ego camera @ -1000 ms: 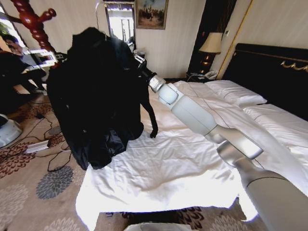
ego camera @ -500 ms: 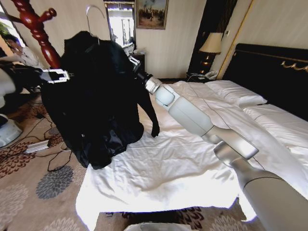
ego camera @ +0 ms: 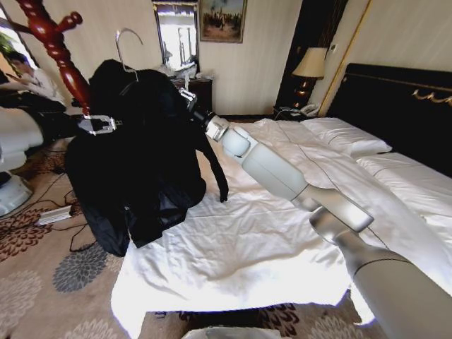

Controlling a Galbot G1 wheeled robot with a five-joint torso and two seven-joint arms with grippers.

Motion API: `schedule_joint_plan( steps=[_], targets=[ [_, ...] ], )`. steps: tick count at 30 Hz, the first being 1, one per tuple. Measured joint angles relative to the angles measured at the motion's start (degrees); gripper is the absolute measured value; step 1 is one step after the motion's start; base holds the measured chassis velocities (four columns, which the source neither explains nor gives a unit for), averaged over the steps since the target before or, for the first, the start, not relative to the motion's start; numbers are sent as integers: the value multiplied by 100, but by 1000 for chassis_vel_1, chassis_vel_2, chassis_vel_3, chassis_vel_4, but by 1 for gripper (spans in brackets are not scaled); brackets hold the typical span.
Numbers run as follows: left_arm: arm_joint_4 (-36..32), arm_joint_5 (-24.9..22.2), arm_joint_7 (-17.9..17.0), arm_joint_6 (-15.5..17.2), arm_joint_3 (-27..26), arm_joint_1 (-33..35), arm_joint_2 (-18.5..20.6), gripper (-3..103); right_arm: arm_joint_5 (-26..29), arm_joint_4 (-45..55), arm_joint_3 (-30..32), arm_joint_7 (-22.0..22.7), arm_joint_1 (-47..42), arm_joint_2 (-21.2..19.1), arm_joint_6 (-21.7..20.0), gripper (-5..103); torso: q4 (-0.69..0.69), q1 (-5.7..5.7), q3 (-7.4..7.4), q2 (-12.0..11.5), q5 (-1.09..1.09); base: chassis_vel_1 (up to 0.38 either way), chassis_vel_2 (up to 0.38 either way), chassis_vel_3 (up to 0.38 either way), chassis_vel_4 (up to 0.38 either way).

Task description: Pick up the clothes from the bed and hang them on the clothes hanger.

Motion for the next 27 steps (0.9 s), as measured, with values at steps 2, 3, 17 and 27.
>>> schedule_joint_plan(
  steps=[2,3,17,27],
  targets=[
    [-32,38,-4,2,21,25,12,37,10,-7,-15,-33,20,-6,0,22,-1,0,0,0,1,0,0,0,0],
    [-38,73,-9,3,31,32,17,34,18,-14,-27,-57,29,-9,0,22,-1,0,0,0,0,0,0,0,0],
    [-41,537,-31,5,81,86,-69,32,322,-114,-254,-194,135,-43,72,22,0,0,0,0,0,0,0,0,0],
    [-52,672,-95,-128,73,118,-196,19,450,-77,-137,-149,205,-178,66,53,1,0,0,0,-1,0,0,0,0]
  ],
)
